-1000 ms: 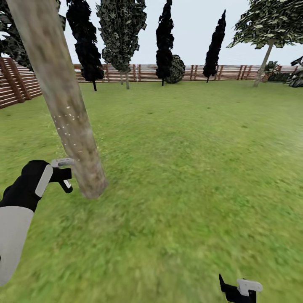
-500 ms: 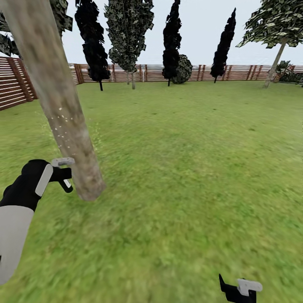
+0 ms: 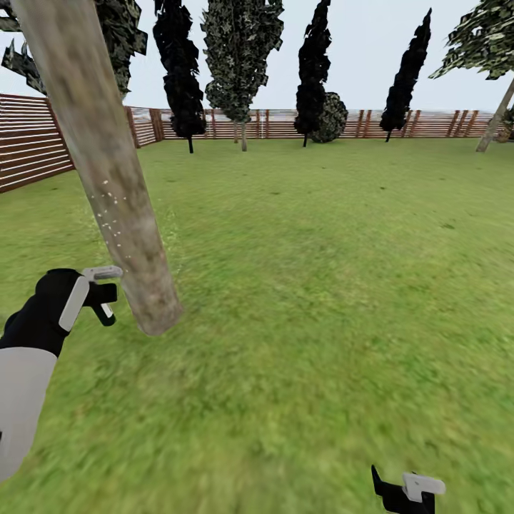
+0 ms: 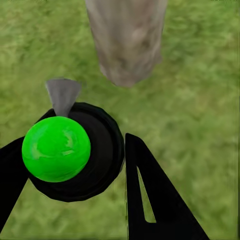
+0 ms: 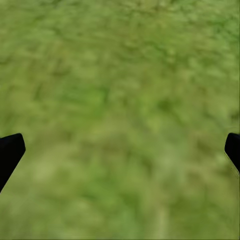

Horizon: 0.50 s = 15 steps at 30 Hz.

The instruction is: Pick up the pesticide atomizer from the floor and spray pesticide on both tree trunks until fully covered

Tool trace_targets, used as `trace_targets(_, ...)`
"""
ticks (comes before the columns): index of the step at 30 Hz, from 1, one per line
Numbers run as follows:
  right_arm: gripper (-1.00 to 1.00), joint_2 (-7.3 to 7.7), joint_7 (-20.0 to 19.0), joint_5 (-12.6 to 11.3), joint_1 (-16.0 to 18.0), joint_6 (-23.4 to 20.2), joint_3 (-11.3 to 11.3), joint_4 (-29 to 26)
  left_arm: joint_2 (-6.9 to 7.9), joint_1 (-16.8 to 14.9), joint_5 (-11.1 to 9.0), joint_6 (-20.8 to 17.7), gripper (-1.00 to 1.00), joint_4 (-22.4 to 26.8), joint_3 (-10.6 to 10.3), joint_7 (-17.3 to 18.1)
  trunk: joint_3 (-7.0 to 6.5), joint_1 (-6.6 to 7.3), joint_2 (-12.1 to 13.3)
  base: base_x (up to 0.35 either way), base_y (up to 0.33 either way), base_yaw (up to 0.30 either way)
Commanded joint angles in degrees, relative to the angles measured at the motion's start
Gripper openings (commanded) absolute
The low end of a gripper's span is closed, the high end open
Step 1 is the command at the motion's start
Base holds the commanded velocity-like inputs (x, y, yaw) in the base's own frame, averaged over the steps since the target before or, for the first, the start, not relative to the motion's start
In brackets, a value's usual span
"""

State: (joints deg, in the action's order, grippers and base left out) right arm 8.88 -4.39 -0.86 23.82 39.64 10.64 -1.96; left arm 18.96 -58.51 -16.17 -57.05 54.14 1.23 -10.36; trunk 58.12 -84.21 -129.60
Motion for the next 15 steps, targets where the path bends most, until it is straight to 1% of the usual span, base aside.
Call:
trace_targets(1, 1.00, 0.00, 0.00, -0.01, 0.00, 0.00, 0.00, 0.00, -0.04, 0.03, 0.14, 0.00, -1.00, 0.00, -0.05, -0.01, 0.00, 0.00, 0.00, 0.257, -0.175, 0.034)
trace_targets(13, 1.00, 0.00, 0.00, 0.04, 0.00, 0.00, 0.00, 0.00, 0.17, 0.32, 0.17, 0.19, -1.00, 0.00, 0.16, -0.01, 0.00, 0.00, 0.00, 0.280, -0.162, 0.003)
trace_targets(15, 1.00, 0.00, 0.00, 0.06, 0.00, 0.00, 0.00, 0.01, 0.19, 0.46, 0.17, 0.38, -1.00, 0.00, 0.25, -0.17, 0.00, 0.00, 0.00, 0.280, -0.166, 0.208)
